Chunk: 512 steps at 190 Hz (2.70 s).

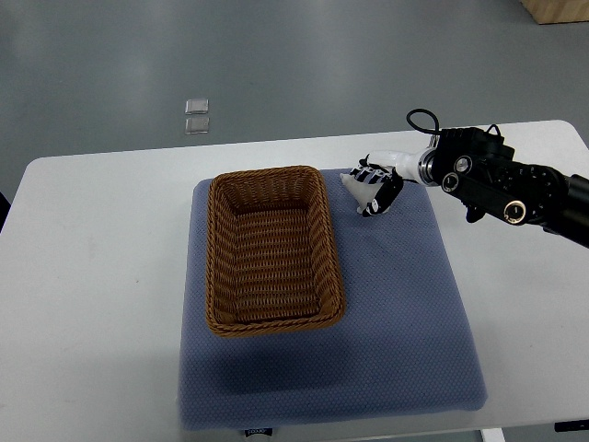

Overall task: Place white bear in brown basket with right hand
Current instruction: 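Close the right hand fingers around the white bear, then lift the bear with the right hand and carry it over the basket, then lower the held bear into the brown wicker basket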

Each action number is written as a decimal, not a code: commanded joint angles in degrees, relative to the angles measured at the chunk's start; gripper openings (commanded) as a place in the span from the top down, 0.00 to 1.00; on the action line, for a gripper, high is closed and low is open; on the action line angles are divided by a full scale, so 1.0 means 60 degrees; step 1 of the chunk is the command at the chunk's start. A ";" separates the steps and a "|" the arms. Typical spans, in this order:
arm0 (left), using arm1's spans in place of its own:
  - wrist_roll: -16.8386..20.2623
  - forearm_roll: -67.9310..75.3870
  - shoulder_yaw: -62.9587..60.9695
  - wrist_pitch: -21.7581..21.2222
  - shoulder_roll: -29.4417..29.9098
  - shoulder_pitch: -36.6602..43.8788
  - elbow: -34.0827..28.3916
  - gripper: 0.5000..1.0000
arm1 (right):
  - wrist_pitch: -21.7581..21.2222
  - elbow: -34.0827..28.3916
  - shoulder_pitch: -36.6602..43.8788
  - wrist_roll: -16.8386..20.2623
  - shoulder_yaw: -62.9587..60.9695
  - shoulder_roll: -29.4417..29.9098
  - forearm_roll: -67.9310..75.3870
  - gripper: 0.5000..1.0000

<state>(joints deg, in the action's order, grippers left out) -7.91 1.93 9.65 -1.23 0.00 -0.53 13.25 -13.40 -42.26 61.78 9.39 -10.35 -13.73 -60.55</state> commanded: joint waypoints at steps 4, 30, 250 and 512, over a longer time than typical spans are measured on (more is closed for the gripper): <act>0.0000 0.0000 0.0003 0.0000 0.0000 0.0000 -0.0010 0.00 | 0.0021 0.0071 -0.0043 -0.0012 -0.0003 0.0003 -0.0001 0.48; 0.0000 0.0000 0.0003 0.0000 0.0000 0.0000 -0.0010 0.00 | 0.0079 0.0115 -0.0028 -0.0027 0.0012 0.0062 -0.0016 0.68; 0.0000 0.0000 0.0003 0.0000 0.0000 0.0000 -0.0025 0.00 | -0.1386 -0.4060 0.3913 0.0003 0.0012 -0.2122 0.2225 1.00; 0.0000 0.0000 -0.0011 0.0000 0.0000 0.0000 -0.0084 0.00 | -0.0243 -0.0676 0.1056 -0.0041 0.1052 0.2288 0.0511 0.83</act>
<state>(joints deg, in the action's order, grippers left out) -7.91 1.93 9.62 -1.23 0.00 -0.53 12.77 -14.76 -46.31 68.21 9.13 -3.93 0.00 -57.47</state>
